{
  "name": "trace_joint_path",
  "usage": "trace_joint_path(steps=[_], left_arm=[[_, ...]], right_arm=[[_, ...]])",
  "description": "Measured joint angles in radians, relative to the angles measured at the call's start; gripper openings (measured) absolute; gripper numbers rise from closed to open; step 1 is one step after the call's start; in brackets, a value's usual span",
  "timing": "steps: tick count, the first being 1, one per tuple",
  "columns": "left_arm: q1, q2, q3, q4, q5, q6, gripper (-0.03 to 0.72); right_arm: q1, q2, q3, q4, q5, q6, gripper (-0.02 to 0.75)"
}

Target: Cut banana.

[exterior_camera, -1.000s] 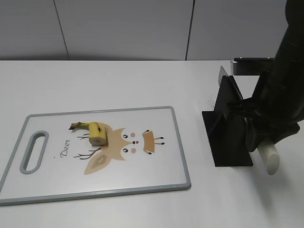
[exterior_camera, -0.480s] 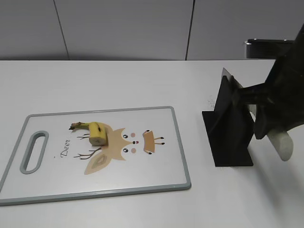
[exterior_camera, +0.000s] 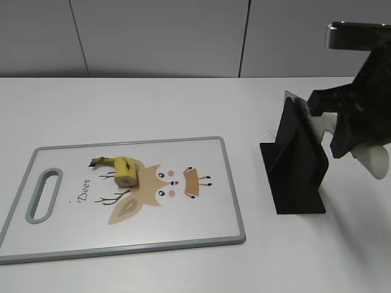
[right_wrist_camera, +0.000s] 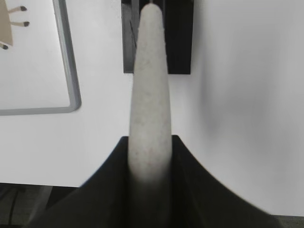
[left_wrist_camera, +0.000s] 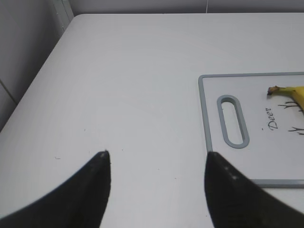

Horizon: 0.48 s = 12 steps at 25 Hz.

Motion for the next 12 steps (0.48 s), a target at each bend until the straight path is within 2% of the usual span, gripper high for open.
trace_joint_path(steps=[12], left_arm=[[0.000,0.000,0.000,0.000,0.000,-0.001,0.589]], right_arm=[[0.000,0.000,-0.133,-0.098,0.027,0.004,0.173]])
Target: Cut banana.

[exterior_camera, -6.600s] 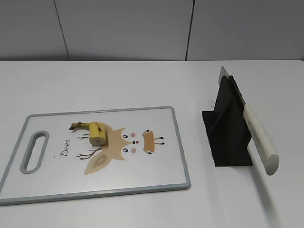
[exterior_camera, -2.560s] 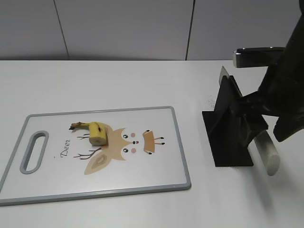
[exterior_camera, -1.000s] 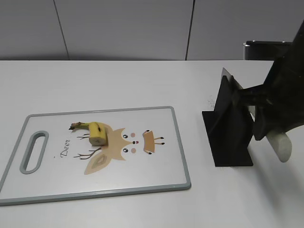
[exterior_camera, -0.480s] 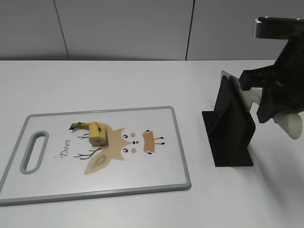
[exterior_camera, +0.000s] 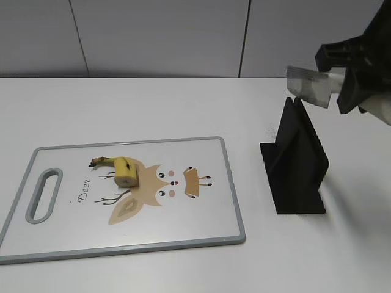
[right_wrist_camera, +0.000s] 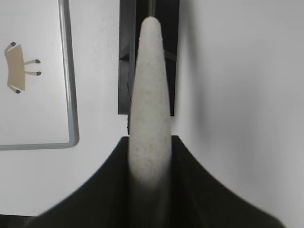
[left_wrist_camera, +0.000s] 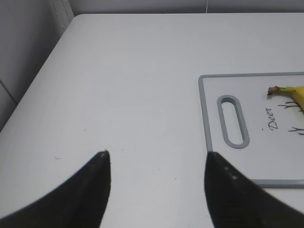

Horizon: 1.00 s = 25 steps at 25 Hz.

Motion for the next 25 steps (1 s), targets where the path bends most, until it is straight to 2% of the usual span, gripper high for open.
trace_joint_path(steps=[12,17,25], left_arm=[[0.000,0.000,0.000,0.000,0.000,-0.001,0.589],[0.000,0.002,0.000,0.000,-0.001,-0.001,0.589],[0.000,0.157,-0.106,-0.001,-0.121,0.006,0.589]], right_arm=[[0.000,0.000,-0.127,-0.019,0.041,-0.003,0.173],[0.000,0.000,-0.181,-0.018,0.050,-0.069,0.173],[0.000,0.000,-0.232,0.134,-0.066,-0.427,0.173]])
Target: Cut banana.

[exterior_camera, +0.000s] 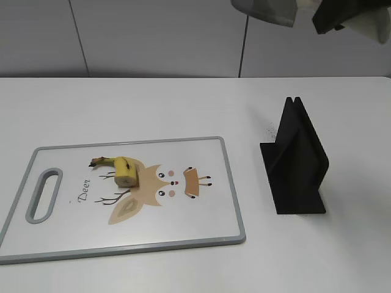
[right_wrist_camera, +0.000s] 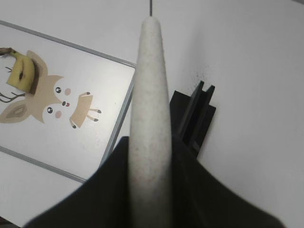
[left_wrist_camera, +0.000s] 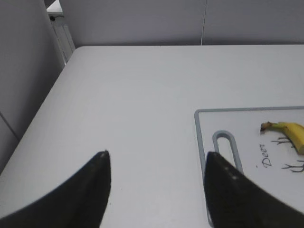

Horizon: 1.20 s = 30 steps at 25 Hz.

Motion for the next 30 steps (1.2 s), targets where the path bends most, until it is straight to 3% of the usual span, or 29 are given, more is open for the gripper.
trace_joint_path(steps=[4,14,20,30], left_arm=[[0.000,0.146,-0.054,-0.034,-0.091,0.045,0.589],[0.000,0.505,-0.228,-0.226,-0.213,0.358,0.589],[0.000,0.696,-0.343,-0.264,-0.200,0.495,0.589],[-0.044,1.003,-0.586,-0.452,-0.046,0.909,0.589]], right_arm=[[0.000,0.000,0.000,0.006,-0.074,-0.130,0.173],[-0.008,0.069,-0.002,0.012,-0.133,-0.493,0.173],[-0.008,0.122,-0.003,0.105,-0.136,-0.718,0.173],[-0.008,0.231,-0.072,0.244,-0.110,-0.999,0.173]])
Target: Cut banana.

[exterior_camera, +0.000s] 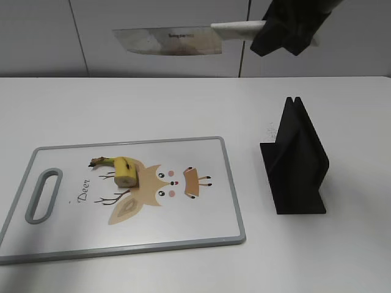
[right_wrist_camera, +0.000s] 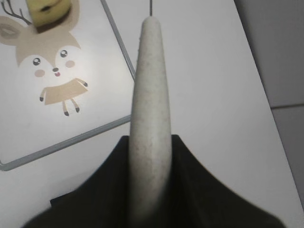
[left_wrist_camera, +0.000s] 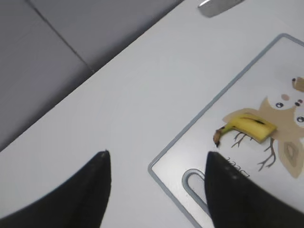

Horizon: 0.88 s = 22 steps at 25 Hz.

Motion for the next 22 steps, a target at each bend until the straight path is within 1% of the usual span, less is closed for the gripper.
trace_joint_path(steps=[3,6,10,13,16,22], left_arm=[[-0.024,0.093,-0.080,-0.035,0.054,0.112,0.589],[-0.059,0.176,-0.149,-0.036,0.096,0.203,0.589],[-0.116,0.262,-0.197,-0.039,0.135,0.309,0.589],[-0.158,0.310,-0.200,-0.036,0.144,0.358,0.589],[-0.189,0.345,-0.202,-0.019,0.148,0.386,0.589],[-0.200,0.394,-0.204,-0.009,0.144,0.391,0.579]], right_arm=[[0.000,0.045,-0.047,0.064,0.037,-0.094,0.173],[0.000,0.086,-0.085,0.089,0.069,-0.166,0.173],[-0.001,0.117,-0.098,0.149,0.098,-0.301,0.173],[-0.001,0.126,-0.099,0.212,0.114,-0.402,0.173],[-0.001,0.135,-0.100,0.254,0.116,-0.445,0.173],[-0.002,0.180,-0.100,0.332,0.131,-0.504,0.173]])
